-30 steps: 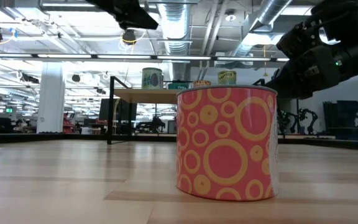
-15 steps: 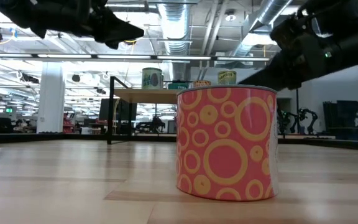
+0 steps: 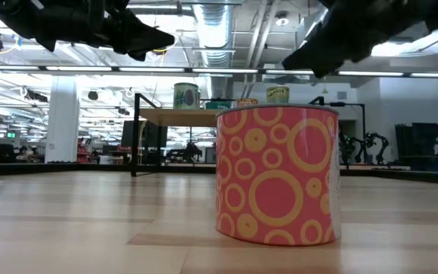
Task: Pick and place cans onto a shelf
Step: Put the orange tomato can on the shelf
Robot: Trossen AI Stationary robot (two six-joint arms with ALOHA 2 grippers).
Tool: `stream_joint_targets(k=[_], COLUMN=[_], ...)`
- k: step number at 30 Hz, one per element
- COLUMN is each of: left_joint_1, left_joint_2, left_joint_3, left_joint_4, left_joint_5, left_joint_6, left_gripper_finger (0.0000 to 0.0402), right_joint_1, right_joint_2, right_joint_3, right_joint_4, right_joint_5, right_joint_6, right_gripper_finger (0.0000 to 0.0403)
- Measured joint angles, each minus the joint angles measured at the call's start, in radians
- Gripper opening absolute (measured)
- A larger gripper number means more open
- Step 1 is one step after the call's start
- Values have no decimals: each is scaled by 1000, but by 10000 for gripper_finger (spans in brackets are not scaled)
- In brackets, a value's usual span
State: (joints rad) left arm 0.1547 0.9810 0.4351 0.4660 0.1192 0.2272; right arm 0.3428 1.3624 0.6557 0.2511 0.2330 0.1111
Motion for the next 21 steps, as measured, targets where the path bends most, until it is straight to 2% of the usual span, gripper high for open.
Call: stream_joint_targets(k=[3, 9, 13, 17, 21], left_joint_1=[0, 0, 0, 0, 0], left_joint_2=[0, 0, 0, 0, 1], left_joint_3=[0, 0, 0, 0, 0], left_joint_4=[-2, -6, -12, -11, -10], left_joint_5=[0, 0, -1, -1, -1], left_joint_6=[-3, -23, -18, -11, -6], left_gripper_finger=[2, 2, 2, 2, 2], right_joint_1=[13, 42, 65, 80, 92], right_joint_2=[0, 0, 5, 91, 212], right_joint_3=[18, 22, 83, 180, 325], right_joint_4=[-12, -16, -130, -278, -392], right_joint_5=[-35, -33, 2, 14, -23], right_joint_6=[102, 303, 373, 410, 416], right_gripper_finger=[42, 87, 117, 140, 156])
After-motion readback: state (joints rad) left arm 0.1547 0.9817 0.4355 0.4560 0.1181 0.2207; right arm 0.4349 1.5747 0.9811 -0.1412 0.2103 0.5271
